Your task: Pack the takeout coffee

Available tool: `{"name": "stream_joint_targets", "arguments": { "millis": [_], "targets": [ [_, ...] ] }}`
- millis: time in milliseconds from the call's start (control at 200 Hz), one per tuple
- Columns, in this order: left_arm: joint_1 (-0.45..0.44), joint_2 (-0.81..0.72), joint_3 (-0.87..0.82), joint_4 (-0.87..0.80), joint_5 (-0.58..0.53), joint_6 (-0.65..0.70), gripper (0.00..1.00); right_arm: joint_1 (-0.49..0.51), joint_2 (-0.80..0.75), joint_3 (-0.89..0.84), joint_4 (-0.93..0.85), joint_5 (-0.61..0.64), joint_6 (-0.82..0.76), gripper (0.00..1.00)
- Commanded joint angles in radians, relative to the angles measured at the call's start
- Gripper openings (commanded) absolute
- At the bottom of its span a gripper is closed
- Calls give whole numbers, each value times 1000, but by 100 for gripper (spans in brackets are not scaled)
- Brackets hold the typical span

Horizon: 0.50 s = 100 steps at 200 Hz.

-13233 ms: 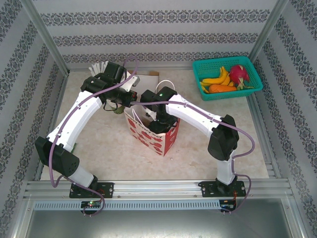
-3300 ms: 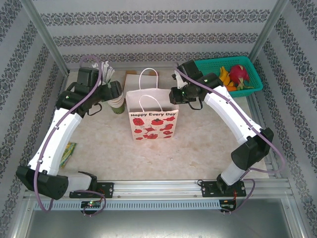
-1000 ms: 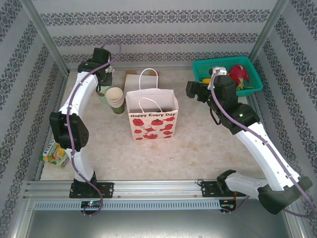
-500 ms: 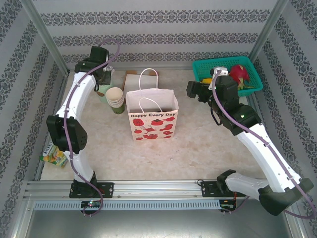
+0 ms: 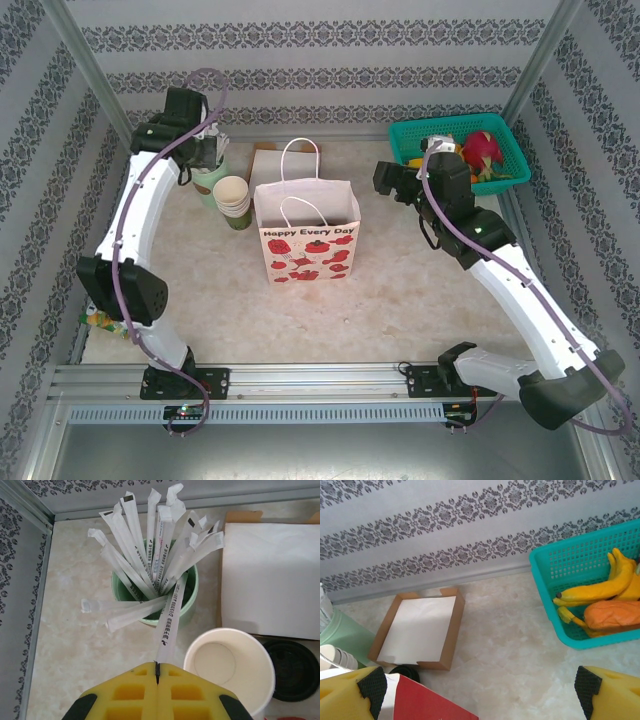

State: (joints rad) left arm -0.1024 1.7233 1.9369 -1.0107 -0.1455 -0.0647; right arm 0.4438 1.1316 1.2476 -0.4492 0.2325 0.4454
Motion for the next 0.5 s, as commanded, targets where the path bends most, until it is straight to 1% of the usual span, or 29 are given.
{"name": "stream_joint_targets", "arguments": {
  "millis": [0,55,130,200,280,390,440,495],
  "targets": [
    [10,-91,-21,-56,51,-69,0,-28,-21,-41,112,-94,-30,98],
    [11,-129,-41,-66,78,-83,0,-41,-17,-38,115,-133,-43,98],
    [9,-176,-58,-93,137,-89,0,-54,-3,-20,106,-248,-77,98],
    [3,-216,-64,-127,180,-89,0,-64,21,20,56,-334,-103,98],
    [-9,-267,-73,-161,193,-85,0,-68,48,53,14,-414,-135,98],
    [-18,-338,-87,-197,219,-80,0,-70,71,62,8,-548,-173,98],
    [-23,-364,-88,-217,237,-78,0,-69,74,58,19,-569,-174,98],
    [-28,-388,-86,-239,249,-75,0,-70,73,55,29,-559,-167,98]
  ]
}}
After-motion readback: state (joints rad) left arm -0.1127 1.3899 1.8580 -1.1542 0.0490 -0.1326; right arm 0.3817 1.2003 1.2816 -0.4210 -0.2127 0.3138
